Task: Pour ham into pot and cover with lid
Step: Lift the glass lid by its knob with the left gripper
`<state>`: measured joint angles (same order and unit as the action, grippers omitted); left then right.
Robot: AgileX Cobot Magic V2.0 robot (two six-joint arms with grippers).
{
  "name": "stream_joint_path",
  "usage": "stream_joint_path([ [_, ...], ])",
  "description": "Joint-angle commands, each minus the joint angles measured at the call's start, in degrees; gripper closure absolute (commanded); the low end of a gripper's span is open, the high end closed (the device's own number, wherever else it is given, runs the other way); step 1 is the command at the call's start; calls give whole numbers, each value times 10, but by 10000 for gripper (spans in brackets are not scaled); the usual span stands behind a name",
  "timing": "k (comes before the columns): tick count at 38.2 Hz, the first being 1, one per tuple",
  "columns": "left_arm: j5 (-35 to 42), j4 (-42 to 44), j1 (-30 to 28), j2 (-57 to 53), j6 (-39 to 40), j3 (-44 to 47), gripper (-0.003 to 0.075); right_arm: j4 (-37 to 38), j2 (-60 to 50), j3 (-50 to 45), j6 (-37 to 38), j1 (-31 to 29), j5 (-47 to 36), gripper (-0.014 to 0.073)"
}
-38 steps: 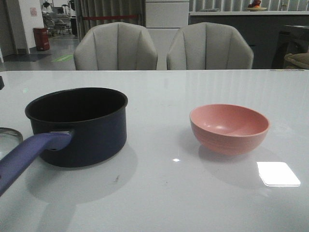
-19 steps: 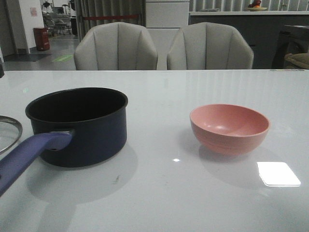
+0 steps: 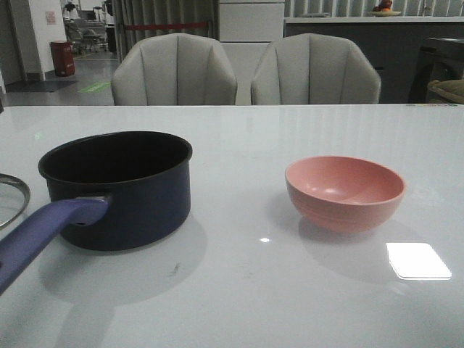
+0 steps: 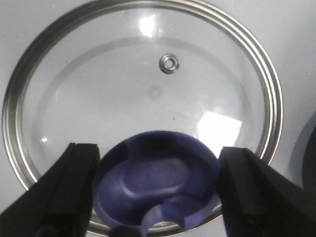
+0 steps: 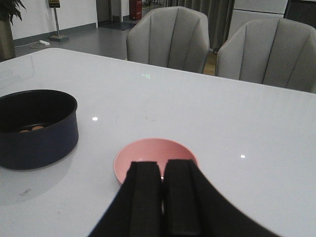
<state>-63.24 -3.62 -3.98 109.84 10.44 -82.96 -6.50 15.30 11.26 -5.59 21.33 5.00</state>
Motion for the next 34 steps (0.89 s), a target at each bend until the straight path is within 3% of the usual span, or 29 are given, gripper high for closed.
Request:
stream_joint_path([
  [1,-2,-2,1,-37,1,-19,463,-1,3,16,-4,2,-44,435],
  [23,-56,-2,1,-75,-8,-146,463,-1,3,16,-4,2,-44,435],
  [34,-80,-55,26,-98,-44,-190,463,-1,3,16,-4,2,-44,435],
])
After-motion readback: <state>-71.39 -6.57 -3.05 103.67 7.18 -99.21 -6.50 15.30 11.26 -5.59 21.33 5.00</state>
